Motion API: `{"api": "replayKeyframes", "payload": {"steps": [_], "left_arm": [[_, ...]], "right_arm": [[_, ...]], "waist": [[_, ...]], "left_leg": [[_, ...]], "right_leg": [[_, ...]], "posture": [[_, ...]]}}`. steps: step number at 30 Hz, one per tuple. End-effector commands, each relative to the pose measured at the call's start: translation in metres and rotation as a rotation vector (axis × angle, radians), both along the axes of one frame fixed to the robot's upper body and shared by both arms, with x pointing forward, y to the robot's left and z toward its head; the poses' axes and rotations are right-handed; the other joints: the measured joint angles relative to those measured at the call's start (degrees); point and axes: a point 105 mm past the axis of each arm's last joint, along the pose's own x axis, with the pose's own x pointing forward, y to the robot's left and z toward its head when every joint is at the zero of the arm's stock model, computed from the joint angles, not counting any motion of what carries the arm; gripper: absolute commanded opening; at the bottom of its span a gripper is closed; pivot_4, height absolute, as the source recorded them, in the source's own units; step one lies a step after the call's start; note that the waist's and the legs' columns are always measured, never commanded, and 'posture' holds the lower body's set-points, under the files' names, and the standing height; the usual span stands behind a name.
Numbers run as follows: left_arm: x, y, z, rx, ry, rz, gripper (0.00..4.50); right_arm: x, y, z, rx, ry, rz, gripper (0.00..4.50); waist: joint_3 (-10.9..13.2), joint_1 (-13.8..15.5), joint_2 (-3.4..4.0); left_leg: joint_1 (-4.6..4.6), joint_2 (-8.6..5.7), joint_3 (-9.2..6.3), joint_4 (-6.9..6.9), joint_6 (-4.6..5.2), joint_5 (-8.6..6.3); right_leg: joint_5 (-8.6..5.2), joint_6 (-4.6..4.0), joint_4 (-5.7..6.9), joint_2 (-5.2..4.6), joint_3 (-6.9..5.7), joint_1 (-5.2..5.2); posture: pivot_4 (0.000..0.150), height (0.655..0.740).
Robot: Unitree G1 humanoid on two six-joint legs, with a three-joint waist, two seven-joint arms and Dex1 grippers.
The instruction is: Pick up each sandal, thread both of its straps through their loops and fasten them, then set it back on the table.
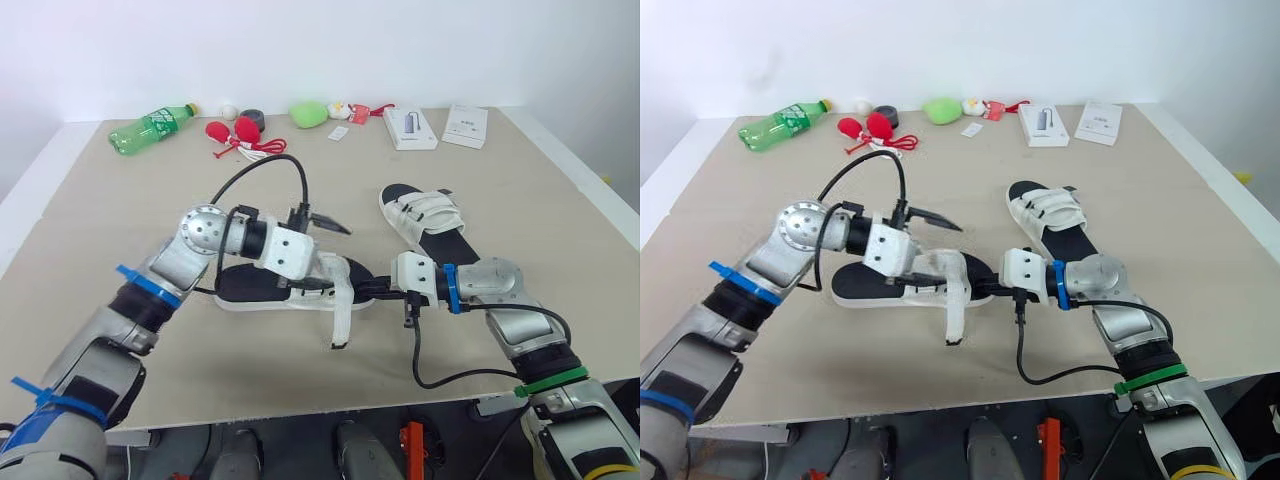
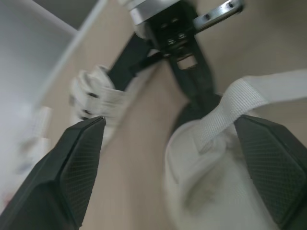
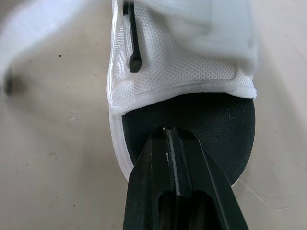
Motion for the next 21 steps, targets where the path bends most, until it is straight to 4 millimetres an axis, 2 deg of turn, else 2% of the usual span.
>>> {"api": "replayKeyframes", "payload": {"steps": [1,3,6,10,13,16,21], "left_arm": [[-0.001,0.013,0.025,-0.082,0.224,0.062,4.49],[-0.004,0.021,0.028,-0.096,0.405,0.097,4.49],[-0.014,0.026,0.031,-0.135,0.579,0.107,4.49],[-0.046,0.032,0.017,-0.131,0.873,0.093,4.49],[-0.058,0.031,0.007,-0.158,0.991,0.123,4.49],[-0.068,0.029,-0.009,-0.13,1.039,0.159,4.49],[-0.069,0.017,-0.044,-0.07,1.156,0.317,4.49]], "right_arm": [[-0.004,-0.005,-0.021,-0.066,0.07,-0.002,0.0],[-0.004,-0.004,-0.022,-0.066,0.072,0.002,0.0],[-0.003,-0.003,-0.022,-0.064,0.073,0.005,0.0],[-0.003,-0.002,-0.022,-0.063,0.075,0.007,0.0],[-0.002,-0.003,-0.023,-0.064,0.079,0.006,0.0],[-0.002,-0.002,-0.025,-0.065,0.083,0.006,0.0],[-0.002,-0.001,-0.026,-0.063,0.086,0.009,0.0]], "waist": [[0.0,0.0,0.0],[0.0,0.0,0.0],[0.0,-0.1,0.0],[0.0,-0.3,0.02],[0.0,-0.2,0.02],[0.0,-0.2,0.02],[0.0,0.0,-0.03]], "left_leg": [[0.0,0.0,0.0,0.02,0.0,0.0],[0.01,0.0,0.0,0.06,0.0,0.0],[0.01,0.01,-0.01,0.06,0.0,0.0],[0.04,0.05,-0.01,0.01,0.03,-0.02],[0.03,0.09,-0.07,0.01,0.03,-0.02],[0.06,0.09,-0.07,0.04,0.03,-0.01],[0.13,0.08,-0.07,0.08,0.02,0.0]], "right_leg": [[0.0,0.01,0.01,0.0,0.0,0.01],[0.01,0.02,0.01,0.0,-0.01,0.02],[0.0,0.01,0.01,0.0,-0.02,0.02],[-0.05,-0.04,0.02,0.02,-0.04,0.01],[-0.06,-0.07,0.04,0.06,-0.1,0.01],[-0.06,-0.12,0.04,0.05,-0.11,0.03],[-0.13,-0.32,0.04,0.06,-0.11,0.09]], "posture": [[0.15,0.74],[0.15,0.74],[0.15,0.74],[0.15,0.74],[0.15,0.74],[0.15,0.74],[0.15,0.74]]}}
